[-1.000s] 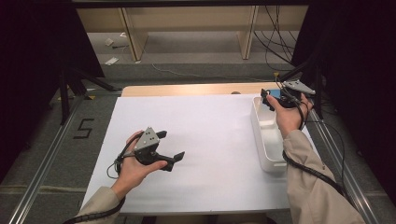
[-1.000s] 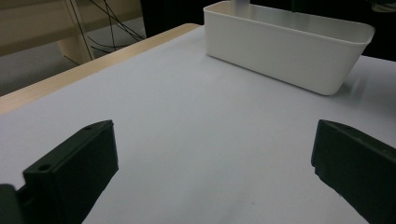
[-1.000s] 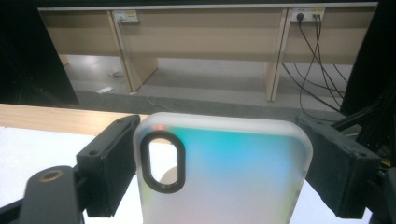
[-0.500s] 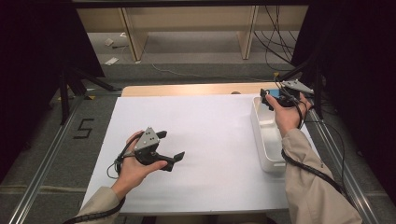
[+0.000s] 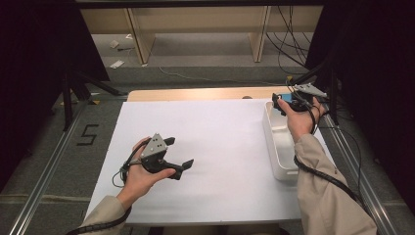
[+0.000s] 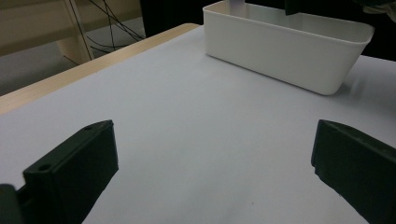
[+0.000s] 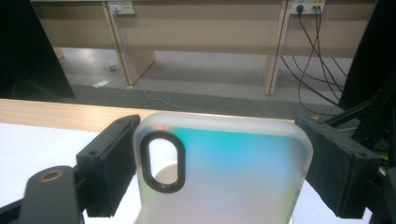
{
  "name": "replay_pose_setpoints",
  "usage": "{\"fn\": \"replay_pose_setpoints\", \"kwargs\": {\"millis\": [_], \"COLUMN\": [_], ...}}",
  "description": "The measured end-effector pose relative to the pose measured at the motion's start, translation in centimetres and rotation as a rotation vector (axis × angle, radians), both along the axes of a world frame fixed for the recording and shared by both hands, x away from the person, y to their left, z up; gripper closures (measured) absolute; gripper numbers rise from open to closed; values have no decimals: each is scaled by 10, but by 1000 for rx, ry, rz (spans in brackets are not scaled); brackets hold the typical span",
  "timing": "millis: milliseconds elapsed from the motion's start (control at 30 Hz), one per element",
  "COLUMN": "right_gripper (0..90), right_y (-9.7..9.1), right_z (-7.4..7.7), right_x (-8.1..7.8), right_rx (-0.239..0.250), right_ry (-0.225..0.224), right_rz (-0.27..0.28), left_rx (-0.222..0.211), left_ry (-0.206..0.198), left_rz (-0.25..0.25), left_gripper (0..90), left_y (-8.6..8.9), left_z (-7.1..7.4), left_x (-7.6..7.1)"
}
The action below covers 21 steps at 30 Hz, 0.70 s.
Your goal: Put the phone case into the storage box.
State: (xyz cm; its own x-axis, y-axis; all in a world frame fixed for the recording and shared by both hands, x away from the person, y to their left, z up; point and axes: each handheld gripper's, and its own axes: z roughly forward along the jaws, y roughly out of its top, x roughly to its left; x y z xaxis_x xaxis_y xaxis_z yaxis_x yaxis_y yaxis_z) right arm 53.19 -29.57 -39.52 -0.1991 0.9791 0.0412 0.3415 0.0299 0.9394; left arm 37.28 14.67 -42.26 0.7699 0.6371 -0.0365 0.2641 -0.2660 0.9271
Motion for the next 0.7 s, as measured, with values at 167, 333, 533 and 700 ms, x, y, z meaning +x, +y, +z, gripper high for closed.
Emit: {"fn": "replay_pose_setpoints", "kwargs": {"millis": [167, 333, 533, 700], "right_gripper": [182, 181, 181, 182], "right_y": [0, 0, -1, -1], "right_z": [-1, -2, -4, -7], "right_x": [2, 3, 6, 8], "right_rx": [-4, -10, -14, -17], "right_ry": [7, 10, 17, 27], "right_rz": [-2, -4, -7, -10], "left_rx": [0, 1, 0, 0], "left_ry": [0, 0, 0, 0], "left_rz": [0, -1, -1, -1], "left_gripper": [0, 0, 0, 0], "left_y": [0, 0, 0, 0], "left_z": [0, 0, 0, 0], "left_x": [0, 0, 0, 0]}}
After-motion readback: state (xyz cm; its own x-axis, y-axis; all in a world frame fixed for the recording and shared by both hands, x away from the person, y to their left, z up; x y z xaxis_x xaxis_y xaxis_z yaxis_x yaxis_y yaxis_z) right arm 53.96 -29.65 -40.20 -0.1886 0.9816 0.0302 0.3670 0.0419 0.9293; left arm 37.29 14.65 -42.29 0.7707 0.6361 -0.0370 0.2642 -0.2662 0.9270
